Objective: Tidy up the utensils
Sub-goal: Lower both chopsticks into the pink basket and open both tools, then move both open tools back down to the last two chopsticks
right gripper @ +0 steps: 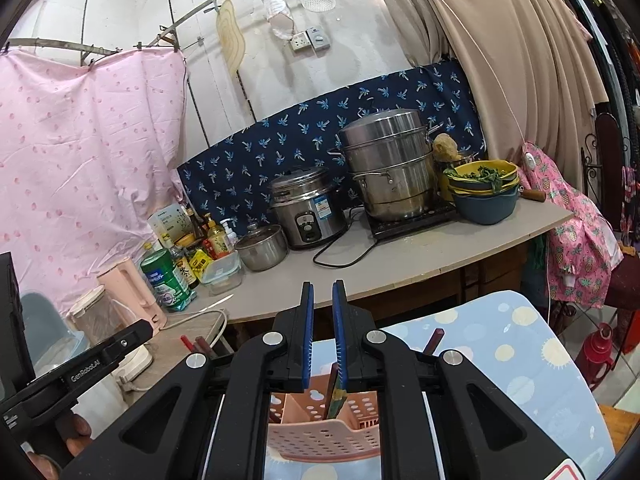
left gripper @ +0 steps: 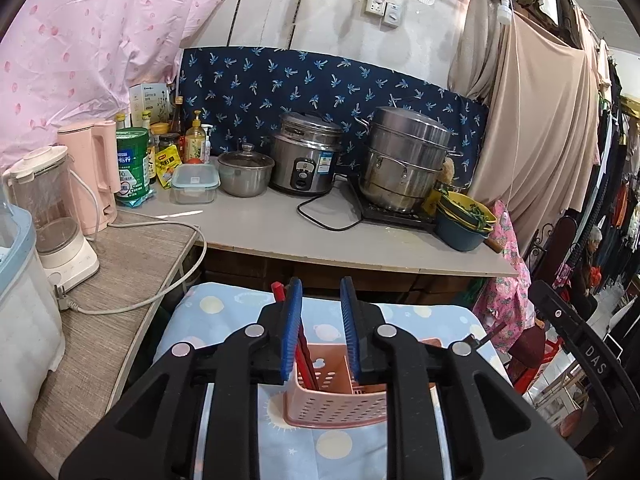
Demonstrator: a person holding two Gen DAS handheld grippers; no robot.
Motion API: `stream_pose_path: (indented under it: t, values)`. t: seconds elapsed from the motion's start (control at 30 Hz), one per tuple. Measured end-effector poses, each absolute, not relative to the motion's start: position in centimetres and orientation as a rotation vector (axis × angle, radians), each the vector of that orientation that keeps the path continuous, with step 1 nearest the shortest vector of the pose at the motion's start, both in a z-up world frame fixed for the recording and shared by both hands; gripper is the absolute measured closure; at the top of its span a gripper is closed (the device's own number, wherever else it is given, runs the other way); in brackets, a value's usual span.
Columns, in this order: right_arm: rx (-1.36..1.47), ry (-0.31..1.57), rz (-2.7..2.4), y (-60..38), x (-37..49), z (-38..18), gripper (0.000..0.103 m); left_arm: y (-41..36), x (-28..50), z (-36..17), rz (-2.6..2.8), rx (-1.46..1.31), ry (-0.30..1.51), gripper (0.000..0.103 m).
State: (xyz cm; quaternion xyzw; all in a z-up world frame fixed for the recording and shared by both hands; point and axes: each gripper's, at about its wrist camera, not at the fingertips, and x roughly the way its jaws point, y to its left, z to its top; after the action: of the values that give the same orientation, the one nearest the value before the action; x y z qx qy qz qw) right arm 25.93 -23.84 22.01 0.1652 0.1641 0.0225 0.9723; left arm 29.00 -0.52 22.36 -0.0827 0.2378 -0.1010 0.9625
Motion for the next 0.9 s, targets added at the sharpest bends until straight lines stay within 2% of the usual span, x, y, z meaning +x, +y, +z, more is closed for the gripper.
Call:
stream_pose_path:
  t: [0.6, 0.9]
  values:
    - [0.299, 0.371, 0.059, -23.0, 19.5, 20.3, 0.091, -0.6, 23.8, 21.3, -0.190, -0.120, 0.505, 0.083]
    - [0.273, 0.418, 0.063, -22.7, 15.6, 18.1, 0.091, -0.8, 20.4, 18.5, -0.204, -0.083, 0.548, 0.083]
